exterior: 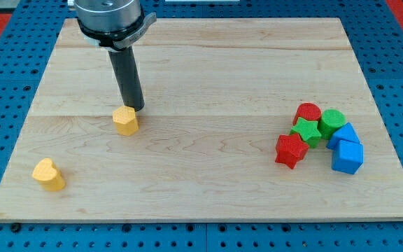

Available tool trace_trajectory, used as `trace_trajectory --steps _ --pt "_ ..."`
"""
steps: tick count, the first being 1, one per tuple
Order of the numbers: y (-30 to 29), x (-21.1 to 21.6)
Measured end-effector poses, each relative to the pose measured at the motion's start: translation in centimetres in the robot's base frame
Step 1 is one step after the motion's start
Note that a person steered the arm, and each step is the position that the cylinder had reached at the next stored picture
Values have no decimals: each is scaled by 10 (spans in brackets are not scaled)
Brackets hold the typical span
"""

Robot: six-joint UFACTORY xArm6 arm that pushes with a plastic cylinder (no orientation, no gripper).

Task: Move the yellow hexagon towards the yellow heart

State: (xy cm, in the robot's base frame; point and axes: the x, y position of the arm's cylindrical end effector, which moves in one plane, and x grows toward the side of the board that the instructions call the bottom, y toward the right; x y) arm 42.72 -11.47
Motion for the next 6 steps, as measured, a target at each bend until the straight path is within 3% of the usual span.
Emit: trace_trajectory --steps 6 --pt "0 54"
